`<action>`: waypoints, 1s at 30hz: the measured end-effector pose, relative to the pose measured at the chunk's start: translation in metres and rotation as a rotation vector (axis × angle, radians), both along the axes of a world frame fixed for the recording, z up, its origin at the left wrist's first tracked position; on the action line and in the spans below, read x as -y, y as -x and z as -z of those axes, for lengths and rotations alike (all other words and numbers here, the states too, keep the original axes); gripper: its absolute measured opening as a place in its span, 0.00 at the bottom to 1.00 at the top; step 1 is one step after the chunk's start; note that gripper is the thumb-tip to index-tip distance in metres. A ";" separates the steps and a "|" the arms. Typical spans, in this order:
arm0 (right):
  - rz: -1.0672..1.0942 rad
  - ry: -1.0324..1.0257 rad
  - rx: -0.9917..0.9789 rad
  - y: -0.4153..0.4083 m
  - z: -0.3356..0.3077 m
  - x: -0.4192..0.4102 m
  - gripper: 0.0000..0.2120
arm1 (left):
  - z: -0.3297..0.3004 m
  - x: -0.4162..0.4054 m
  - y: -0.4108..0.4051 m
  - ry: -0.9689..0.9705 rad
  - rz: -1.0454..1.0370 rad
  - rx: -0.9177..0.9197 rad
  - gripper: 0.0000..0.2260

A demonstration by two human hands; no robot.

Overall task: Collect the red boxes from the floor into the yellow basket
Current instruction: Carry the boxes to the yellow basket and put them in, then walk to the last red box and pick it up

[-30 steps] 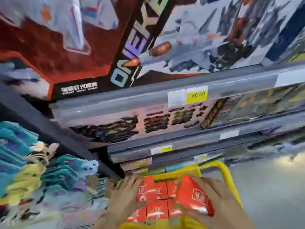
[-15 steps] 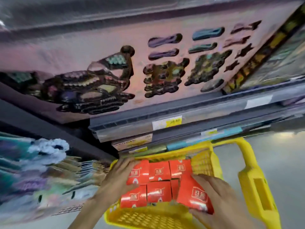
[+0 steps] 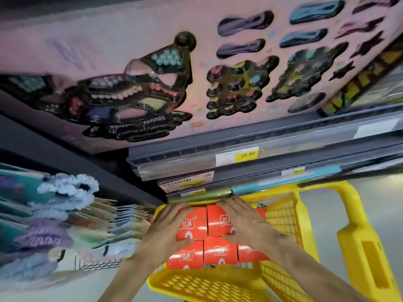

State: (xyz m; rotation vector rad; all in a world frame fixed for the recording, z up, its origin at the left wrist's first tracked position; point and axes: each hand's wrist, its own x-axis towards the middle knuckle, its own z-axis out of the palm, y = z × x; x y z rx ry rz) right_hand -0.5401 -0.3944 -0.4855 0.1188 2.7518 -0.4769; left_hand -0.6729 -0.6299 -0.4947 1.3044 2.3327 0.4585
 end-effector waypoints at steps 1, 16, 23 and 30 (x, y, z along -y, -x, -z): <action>-0.008 -0.011 -0.005 0.000 0.003 0.001 0.45 | -0.001 0.000 0.000 0.003 -0.003 0.001 0.34; 0.221 0.001 -0.101 -0.077 -0.152 -0.040 0.45 | -0.142 -0.051 -0.038 -0.119 0.121 -0.082 0.35; 0.519 -0.067 -0.248 -0.211 -0.321 -0.043 0.37 | -0.291 -0.116 -0.102 -0.308 0.413 -0.089 0.33; 0.861 -0.192 -0.357 -0.375 -0.441 -0.048 0.37 | -0.388 -0.207 -0.236 -0.509 0.802 0.032 0.32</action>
